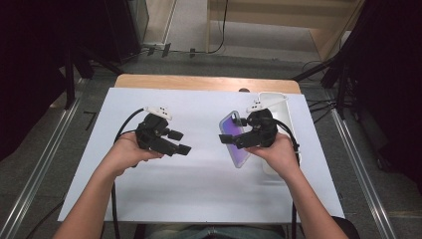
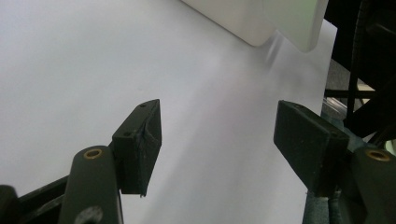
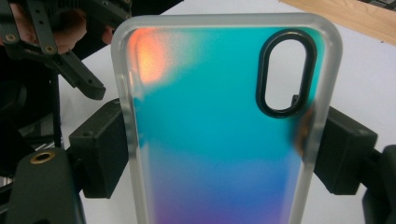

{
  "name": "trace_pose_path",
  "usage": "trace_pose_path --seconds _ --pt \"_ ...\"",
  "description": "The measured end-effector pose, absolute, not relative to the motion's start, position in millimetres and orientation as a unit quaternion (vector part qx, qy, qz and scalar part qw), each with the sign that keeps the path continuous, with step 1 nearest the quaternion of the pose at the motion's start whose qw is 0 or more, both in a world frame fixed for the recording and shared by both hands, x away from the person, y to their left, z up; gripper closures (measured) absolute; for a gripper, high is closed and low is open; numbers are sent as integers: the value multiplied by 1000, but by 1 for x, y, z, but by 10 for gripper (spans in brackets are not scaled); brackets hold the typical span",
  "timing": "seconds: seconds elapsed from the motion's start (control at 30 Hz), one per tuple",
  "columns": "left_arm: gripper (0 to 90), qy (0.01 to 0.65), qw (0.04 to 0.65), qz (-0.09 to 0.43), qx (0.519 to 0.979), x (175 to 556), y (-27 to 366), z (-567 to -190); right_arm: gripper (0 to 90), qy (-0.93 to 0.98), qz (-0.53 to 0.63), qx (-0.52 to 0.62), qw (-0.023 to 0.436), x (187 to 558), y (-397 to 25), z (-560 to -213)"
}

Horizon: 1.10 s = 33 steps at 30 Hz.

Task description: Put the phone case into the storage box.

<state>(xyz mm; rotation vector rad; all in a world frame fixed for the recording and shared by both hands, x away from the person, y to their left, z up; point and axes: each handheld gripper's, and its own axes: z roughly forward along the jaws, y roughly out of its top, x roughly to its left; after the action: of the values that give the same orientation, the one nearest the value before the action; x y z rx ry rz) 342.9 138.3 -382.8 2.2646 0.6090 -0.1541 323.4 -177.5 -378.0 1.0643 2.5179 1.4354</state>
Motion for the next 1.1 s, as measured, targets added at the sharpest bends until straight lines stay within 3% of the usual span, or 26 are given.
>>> trace_pose_path --seconds 1.1 --pt "323 243 399 -18 884 314 168 -418 158 810 474 344 33 326 -205 -369"
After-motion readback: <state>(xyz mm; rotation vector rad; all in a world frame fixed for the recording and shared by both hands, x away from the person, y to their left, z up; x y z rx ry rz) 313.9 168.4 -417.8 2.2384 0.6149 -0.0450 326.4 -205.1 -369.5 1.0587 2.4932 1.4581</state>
